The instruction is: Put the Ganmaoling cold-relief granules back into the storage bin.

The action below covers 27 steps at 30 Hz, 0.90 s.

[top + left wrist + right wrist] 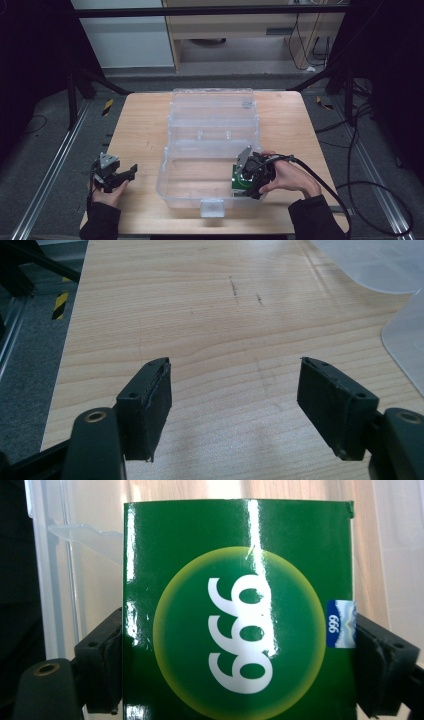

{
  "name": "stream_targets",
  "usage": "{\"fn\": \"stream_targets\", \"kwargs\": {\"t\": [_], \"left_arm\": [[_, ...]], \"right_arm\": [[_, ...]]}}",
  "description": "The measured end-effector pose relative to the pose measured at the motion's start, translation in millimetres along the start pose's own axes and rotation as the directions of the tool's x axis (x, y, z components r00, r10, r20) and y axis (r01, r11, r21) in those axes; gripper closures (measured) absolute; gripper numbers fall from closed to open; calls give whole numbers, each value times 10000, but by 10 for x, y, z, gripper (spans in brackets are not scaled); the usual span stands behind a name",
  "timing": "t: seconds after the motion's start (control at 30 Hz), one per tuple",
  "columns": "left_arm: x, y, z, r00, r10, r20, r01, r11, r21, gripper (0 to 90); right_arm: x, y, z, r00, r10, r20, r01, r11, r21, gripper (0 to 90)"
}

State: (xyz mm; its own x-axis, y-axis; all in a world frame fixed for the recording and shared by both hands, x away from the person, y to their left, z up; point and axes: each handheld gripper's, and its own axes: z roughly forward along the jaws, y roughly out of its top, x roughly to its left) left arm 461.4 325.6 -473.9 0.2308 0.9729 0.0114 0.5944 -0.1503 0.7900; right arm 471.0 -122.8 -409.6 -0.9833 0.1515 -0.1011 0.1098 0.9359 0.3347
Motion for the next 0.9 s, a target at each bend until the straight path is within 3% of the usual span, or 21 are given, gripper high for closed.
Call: {"fn": "stream_targets", "kwargs": {"t": [0.27, 0.63, 0.83, 0.87, 0.9], "left_arm": [[1, -1, 4, 10000, 5, 5, -5, 10000, 33, 294], [-1, -1, 1, 10000, -1, 9, 1, 10000, 27, 294], [-1, -2, 0, 10000, 6, 22, -6, 10000, 30, 294], [-1, -2, 0, 10000, 4, 27, -4, 10000, 28, 294], [0, -2, -2, 10000, 14, 31, -14, 10000, 31, 294]], "right_arm": [[0, -11, 1, 9999, 39, -95, -38, 9999, 108, 134], [43, -86, -286, 9981, 519, 325, -480, 9928, -1097, 167], [58, -133, -442, 9895, 1151, 871, -976, 9781, -1838, 144], [55, -144, -475, 9868, 1278, 995, -1051, 9727, -2068, 144], [58, -175, -557, 9776, 1612, 1354, -1224, 9585, -2576, 142]]}}
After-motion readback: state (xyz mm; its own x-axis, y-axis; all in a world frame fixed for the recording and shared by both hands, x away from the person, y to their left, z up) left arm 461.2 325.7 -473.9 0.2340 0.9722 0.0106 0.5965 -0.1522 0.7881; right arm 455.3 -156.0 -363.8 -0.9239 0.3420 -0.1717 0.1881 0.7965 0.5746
